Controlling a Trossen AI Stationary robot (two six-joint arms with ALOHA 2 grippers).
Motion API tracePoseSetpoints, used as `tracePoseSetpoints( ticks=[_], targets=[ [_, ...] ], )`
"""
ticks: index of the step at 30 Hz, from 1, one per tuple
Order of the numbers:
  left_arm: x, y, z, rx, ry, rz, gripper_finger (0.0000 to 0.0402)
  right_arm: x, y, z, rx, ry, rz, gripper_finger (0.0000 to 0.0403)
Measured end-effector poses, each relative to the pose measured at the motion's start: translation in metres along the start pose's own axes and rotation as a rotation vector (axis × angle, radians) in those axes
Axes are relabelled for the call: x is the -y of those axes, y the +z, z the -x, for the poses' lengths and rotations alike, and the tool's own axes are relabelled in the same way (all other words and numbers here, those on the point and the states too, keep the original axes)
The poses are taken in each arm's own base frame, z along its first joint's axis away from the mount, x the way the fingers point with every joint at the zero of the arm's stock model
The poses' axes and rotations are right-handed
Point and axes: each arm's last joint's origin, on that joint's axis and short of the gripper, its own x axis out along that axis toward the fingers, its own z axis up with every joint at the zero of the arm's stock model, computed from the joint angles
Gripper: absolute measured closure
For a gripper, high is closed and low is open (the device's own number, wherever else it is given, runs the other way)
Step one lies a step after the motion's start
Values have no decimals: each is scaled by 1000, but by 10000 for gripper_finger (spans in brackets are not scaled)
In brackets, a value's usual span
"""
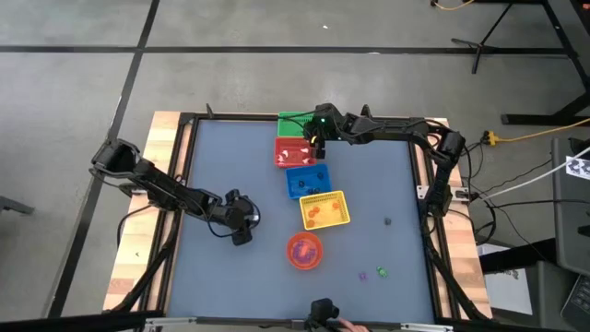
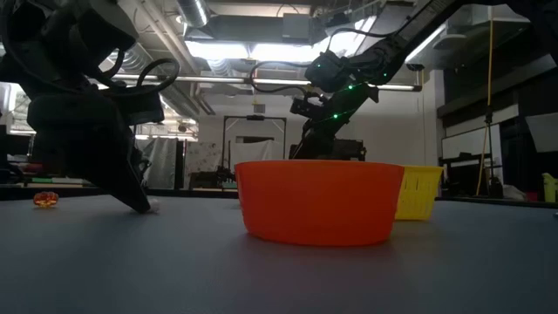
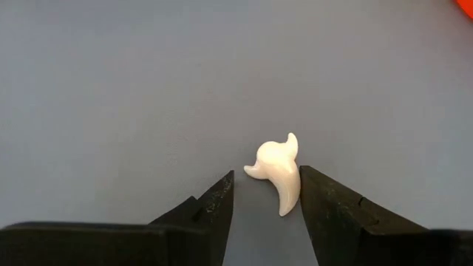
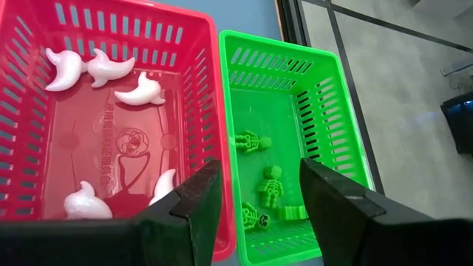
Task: Sort Halloween decoration
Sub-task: Put the white ghost toy into the red bin
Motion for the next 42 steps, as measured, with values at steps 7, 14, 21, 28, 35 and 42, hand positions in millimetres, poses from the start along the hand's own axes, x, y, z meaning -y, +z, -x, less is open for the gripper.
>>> tracePoseSetpoints(
  ticks=[7,14,21,28,35,42],
  targets=[
    [2,2,0,24,-18,11,265,0,0,0,0,0,0,221],
    [2,3,0,28,-23,13,265,0,0,0,0,0,-1,221],
    [4,6,0,55,-42,17,265,0,0,0,0,0,0,221],
    [3,4,0,50,-21,11,265,0,0,0,0,0,0,221],
    [2,3,-2,45,-4,6,265,0,0,0,0,0,-1,221],
    [3,0,-8,26,1,-3,265,0,0,0,0,1,0,221]
  ],
)
